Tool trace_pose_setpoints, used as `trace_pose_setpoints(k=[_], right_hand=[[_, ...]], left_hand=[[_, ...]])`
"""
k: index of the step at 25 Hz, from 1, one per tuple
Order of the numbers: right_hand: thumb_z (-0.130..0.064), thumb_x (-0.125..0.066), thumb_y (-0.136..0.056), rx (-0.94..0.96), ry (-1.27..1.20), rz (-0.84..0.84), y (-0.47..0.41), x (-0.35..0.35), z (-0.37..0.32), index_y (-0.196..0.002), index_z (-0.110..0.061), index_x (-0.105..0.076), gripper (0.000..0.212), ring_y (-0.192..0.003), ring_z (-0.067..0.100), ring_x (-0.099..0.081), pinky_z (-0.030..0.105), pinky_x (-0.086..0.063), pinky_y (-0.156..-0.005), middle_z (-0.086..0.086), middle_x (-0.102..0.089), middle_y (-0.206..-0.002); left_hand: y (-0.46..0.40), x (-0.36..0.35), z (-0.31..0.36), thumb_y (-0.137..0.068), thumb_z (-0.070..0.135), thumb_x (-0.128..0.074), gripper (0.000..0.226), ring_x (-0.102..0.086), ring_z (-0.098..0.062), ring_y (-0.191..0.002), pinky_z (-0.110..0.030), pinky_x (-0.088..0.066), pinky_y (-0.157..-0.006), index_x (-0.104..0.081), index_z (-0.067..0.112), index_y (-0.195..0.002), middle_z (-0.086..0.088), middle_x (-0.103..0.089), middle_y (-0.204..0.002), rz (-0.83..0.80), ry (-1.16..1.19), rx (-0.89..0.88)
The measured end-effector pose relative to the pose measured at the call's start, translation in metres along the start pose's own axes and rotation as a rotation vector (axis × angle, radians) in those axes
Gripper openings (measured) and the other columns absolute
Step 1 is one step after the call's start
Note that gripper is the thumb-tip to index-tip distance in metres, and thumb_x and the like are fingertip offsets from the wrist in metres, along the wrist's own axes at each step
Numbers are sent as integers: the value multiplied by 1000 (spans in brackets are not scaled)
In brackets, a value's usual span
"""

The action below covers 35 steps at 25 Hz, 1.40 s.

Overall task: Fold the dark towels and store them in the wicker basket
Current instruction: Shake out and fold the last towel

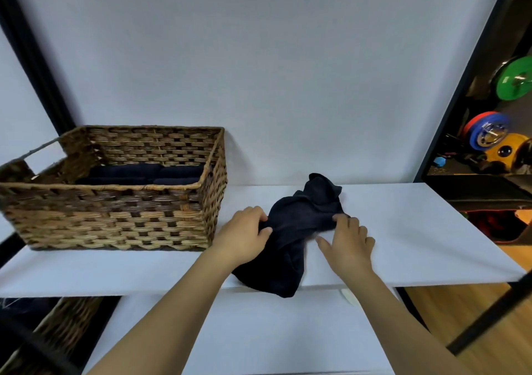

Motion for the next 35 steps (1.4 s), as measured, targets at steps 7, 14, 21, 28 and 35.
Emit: trace_pose_setpoints(k=[7, 14, 21, 28, 35], right_hand=[[-25, -47, -103, 101, 37, -46, -54, 10, 25, -137, -28, -57, 36, -105, 24, -54, 34, -47, -87, 3, -50, -119], [-17, -51, -101, 236, -560, 128, -113, 86, -9, -113, -33, -72, 29, -88, 9, -68, 29, -54, -79, -15, -73, -93], [-52, -51, -99, 156, -213, -319, -144, 1, -27, -160, -20, -13, 79, -139, 29, -41, 43, -39, -110, 5, -34, -158], [-30, -44, -104, 52, 135, -204, -122, -17, 10, -113, -22, -56, 17, -109, 22, -57, 36, -35, -89, -3, -65, -114], [-36, -45, -103, 192, -113, -171, -83, 0, 29, -107, -23, -58, 19, -106, 21, -48, 36, -32, -91, -12, -55, -114]], left_hand=[[-70, -43, 10, -102, 43, -50, 63, -32, -19, -147, -34, -29, -118, -30, 20, -156, 3, -35, -160, -33, 250, 63], [-130, -24, 17, -103, 31, -52, 22, -64, -23, -98, -36, -53, -88, -64, 13, -107, -2, -68, -103, 61, 431, 119], [-112, -1, -43, -103, 25, -49, 20, -61, -27, -94, -33, -50, -76, -58, 8, -108, -8, -64, -105, 30, 100, 426], [-91, -13, -40, -104, 29, -47, 33, -60, -30, -112, -41, -52, -93, -52, 15, -132, -9, -61, -128, -8, -21, 398], [-61, 45, 18, -103, 25, -49, 10, -60, -22, -83, -40, -50, -74, -50, 16, -102, -1, -61, -89, 488, 311, 104]])
Point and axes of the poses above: each hand's wrist, its own y-axis away from the middle knuckle, its own x-axis out of the back of the hand, z = x × y, the point moved 7 cm from there along -y, towards the middle knuckle
